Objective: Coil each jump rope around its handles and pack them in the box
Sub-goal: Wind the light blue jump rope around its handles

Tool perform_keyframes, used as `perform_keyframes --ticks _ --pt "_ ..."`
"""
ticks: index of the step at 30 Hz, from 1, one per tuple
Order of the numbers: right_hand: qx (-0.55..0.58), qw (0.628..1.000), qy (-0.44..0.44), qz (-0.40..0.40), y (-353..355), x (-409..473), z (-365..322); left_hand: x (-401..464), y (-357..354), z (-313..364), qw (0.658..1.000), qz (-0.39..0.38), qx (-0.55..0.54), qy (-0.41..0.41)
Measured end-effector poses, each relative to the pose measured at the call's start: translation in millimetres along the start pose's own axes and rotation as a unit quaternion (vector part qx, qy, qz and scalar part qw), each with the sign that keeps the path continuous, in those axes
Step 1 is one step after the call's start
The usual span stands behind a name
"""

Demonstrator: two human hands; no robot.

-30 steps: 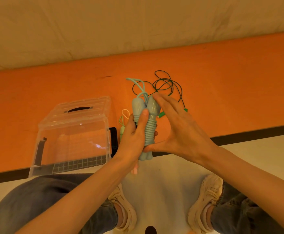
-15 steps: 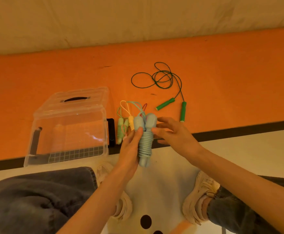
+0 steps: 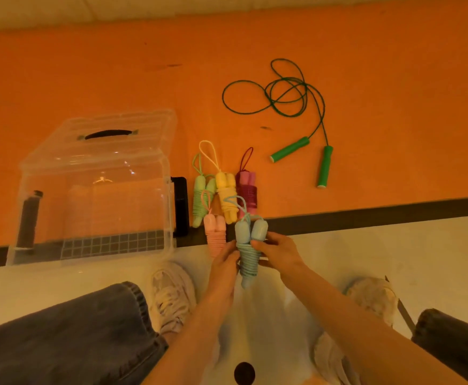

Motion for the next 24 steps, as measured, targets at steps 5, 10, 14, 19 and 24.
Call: perform_keyframes --ticks 5,10,14,19,24 --pt "-0.033 0.999 0.002 0.006 -28 48 11 31 -7 -6 0.999 0.007 0.033 -0.029" --pt "-0.085 0.996 -0.001 -0.017 -44 76 26 42 -5 -16 0.998 0.000 0.056 -0.034" --pt "-0.077 0.997 -0.014 -0.022 -50 83 33 42 -1 -18 0.992 0.023 0.086 -0.085" --pt "-0.063 0.997 -0.039 -0.025 -51 80 38 31 3 -20 0.980 0.039 0.134 -0.140" --pt "-0.099 0.994 -0.054 -0.011 -45 76 45 22 -2 -28 0.981 0.042 0.153 -0.111"
Point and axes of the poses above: each hand's wrist, its own x-axis towards the middle knuckle, its own y-axis out of the back of the hand, z = x × y, the point moved 3 cm from there along x, towards the middle knuckle, and after that the axes turned 15 degrees about z, right-handed, at the moved point
